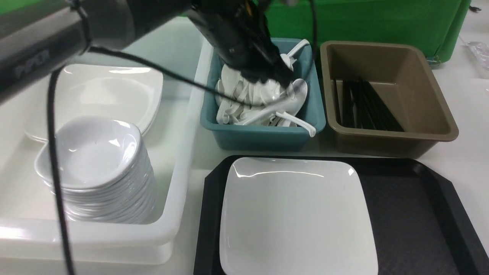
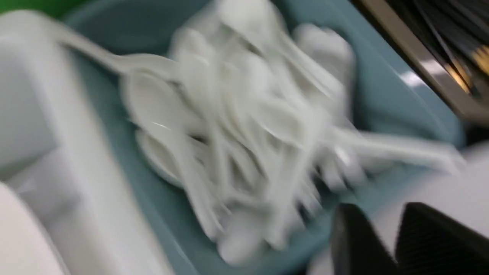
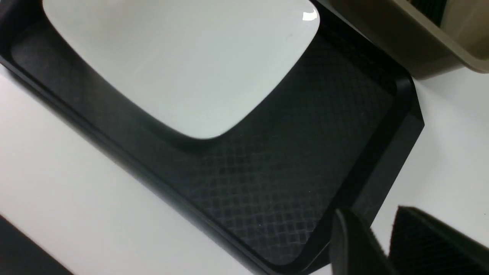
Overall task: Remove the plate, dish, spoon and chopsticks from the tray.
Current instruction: Use the left arm to grab a plate from the dinner plate
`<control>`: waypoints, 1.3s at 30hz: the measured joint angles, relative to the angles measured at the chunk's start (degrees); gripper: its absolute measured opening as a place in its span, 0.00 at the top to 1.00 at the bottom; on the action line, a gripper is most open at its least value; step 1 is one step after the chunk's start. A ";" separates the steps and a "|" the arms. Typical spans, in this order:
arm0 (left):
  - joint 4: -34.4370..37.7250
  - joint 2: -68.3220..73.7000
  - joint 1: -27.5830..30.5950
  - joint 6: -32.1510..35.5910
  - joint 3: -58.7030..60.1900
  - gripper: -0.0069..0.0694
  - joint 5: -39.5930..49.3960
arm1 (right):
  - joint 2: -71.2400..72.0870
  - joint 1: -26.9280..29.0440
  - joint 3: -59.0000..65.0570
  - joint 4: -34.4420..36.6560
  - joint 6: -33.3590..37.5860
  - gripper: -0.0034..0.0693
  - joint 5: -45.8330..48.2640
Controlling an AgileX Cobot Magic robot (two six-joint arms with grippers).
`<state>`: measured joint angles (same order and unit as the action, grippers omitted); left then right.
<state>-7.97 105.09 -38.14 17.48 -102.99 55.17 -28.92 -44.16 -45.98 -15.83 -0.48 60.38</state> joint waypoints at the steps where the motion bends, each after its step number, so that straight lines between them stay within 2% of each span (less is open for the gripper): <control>1: 0.41 -1.59 -1.64 2.95 2.65 0.85 0.56 | 0.00 0.00 0.00 0.00 0.07 0.68 0.00; 3: 1.57 -6.19 -9.05 12.95 11.70 0.89 2.02 | 0.00 0.00 0.00 0.00 0.47 0.68 0.00; 8: 1.69 -10.33 -17.70 22.57 24.50 0.85 3.13 | 0.00 0.00 0.00 0.00 1.20 0.68 -0.05; 13: 1.77 -10.13 -19.53 25.80 33.84 0.65 2.83 | 0.00 0.00 0.23 0.00 1.40 0.68 -0.05; 18: -3.85 -9.72 -19.53 27.37 42.21 0.35 -4.98 | 0.28 0.00 2.91 0.05 1.35 0.68 0.02; 22: -8.35 -9.66 -19.53 29.04 45.38 0.24 -10.48 | 0.39 0.00 3.40 0.16 0.98 0.68 0.18; 27: -13.52 -9.54 -19.53 29.72 47.96 0.22 -15.31 | 0.39 0.00 3.40 0.22 0.93 0.68 0.18; 33: -15.85 -8.09 -19.24 29.83 49.01 0.22 -18.03 | 0.41 0.00 3.40 0.22 0.93 0.68 0.18; 39: -16.48 -5.99 -15.66 27.18 49.03 0.26 -21.21 | 0.41 0.00 3.40 0.41 0.93 0.68 0.18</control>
<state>-24.45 99.10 -53.80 44.67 -53.96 33.96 -28.51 -44.16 -42.58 -15.42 0.45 60.56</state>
